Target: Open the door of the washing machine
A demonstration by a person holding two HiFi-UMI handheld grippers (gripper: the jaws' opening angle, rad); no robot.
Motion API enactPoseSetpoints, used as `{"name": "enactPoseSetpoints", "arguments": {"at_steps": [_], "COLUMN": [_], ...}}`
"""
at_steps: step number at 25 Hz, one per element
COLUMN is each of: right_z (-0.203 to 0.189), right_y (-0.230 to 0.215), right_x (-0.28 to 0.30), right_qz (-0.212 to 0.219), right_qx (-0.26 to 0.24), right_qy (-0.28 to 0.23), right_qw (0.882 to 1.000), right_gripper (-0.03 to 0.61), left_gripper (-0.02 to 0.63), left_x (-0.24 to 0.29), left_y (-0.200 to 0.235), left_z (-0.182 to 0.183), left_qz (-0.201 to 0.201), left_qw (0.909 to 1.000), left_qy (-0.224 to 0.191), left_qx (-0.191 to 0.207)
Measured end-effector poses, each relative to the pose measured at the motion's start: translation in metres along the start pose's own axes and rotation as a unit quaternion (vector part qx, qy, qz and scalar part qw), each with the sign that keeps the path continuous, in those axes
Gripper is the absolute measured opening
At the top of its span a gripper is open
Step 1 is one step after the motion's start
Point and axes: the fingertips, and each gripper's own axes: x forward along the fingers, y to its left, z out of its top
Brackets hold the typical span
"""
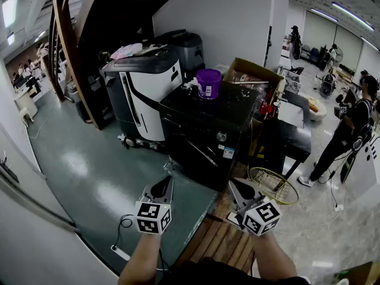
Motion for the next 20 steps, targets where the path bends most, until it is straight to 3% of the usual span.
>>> {"name": "enactPoseSetpoints", "arguments": {"at_steps": [9,15,20], "right_z": [-0.001,0.003,0.005], "right_y": [0.014,0.015,0.019], "right_x": [-0.002,-0.004,-0.005], "right_qz": [0.022,0.011,0.016], "right_qx": [-0.021,-0.025,0.001], "right_qy": [0.006,0.006,-0.008], "right_qw": [1.0,1.0,1.0], "right_gripper": [0.015,0.015,0.017], "left_gripper": [0.021,0.023,0.025], "left_x": [-0.005,-0.011,-0.018], "left_y": [-0.005,-0.006,-0.005], "left_z": [-0.001,0.003,0.003], "left_qz": [-0.004,-0.005,-0.007], "left_qw": [1.0,1.0,0.9999], "left_qy": [-0.001,-0.005,-0.01], "left_qx": [0.0,0.002,-0.005]}}
